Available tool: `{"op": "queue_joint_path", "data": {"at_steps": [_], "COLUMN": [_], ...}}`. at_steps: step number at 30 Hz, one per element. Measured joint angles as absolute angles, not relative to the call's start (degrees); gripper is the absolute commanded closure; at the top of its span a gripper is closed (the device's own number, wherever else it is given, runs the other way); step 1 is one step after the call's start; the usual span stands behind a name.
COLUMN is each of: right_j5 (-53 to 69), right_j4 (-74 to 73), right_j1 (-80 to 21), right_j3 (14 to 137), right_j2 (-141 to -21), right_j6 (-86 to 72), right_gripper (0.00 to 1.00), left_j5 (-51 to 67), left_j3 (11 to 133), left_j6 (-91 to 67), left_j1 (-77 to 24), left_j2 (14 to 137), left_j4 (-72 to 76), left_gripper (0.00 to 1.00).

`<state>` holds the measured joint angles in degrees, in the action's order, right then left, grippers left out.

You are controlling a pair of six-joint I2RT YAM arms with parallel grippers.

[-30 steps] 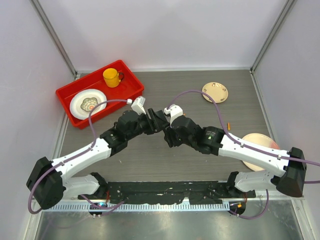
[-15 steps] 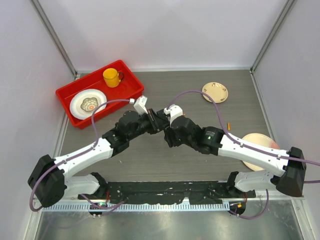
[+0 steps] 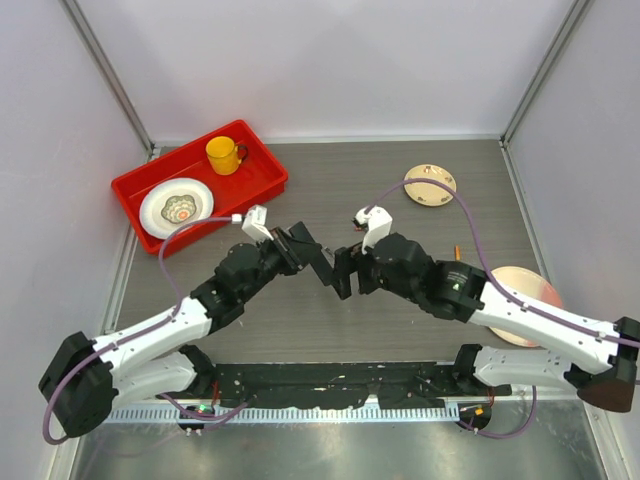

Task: Load the batteries into the remote control
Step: Adjust the remote control, then remove the battery cover from the remote control.

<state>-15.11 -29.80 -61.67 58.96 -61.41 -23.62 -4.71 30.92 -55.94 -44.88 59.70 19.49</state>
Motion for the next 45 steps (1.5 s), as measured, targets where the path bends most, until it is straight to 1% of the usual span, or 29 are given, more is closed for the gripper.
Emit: {"op": "queue_joint_path", "data": {"at_steps": [4, 7, 12, 20, 25, 30, 36, 37, 39, 45], "right_j5": [-14.9, -15.0, -13.8, -5.5, -0.7, 1.9, 2.9, 2.9, 2.9, 2.9], "right_j4": [-24.3, -19.4, -11.4, 6.3, 13.8, 17.8, 19.3, 19.5, 19.7, 20.8], "right_j1": [-61.6, -61.3, -59.5, -52.4, -50.7, -50.7, -50.7, -50.7, -50.6, -50.3], "right_j3": [53.5, 48.3, 41.2, 34.1, 33.4, 33.4, 34.2, 34.2, 34.2, 34.2], "right_j2": [-56.4, -55.1, -55.5, -58.0, -62.3, -64.3, -66.4, -66.7, -67.0, -67.0], "right_j6": [-30.0, -36.2, -46.6, -57.9, -61.1, -61.8, -61.8, -61.8, -61.8, -61.9], "right_gripper": [0.14, 0.15, 0.16, 0.15, 0.15, 0.16, 0.22, 0.25, 0.28, 0.30], "left_j5": [-8.2, -9.6, -11.7, -12.5, -12.4, -12.5, -12.5, -12.4, -12.4, -12.4], "left_j3": [26.5, 23.4, 17.9, 16.7, 16.4, 16.0, 15.9, 15.9, 15.9, 15.9], "left_j6": [-55.1, -54.9, -54.5, -53.1, -52.9, -52.4, -52.0, -52.0, -52.0, -52.0], "left_j1": [-44.9, -44.9, -44.9, -44.9, -44.9, -44.9, -44.9, -44.9, -44.9, -44.9], "left_j2": [56.5, 55.7, 55.3, 54.4, 54.4, 54.4, 54.2, 54.0, 53.7, 53.0], "left_j4": [25.5, 30.6, 39.5, 46.6, 48.2, 48.5, 48.6, 48.6, 48.6, 48.6], "left_gripper": [1.00, 1.00, 1.00, 1.00, 1.00, 1.00, 1.00, 1.00, 1.00, 1.00]}}
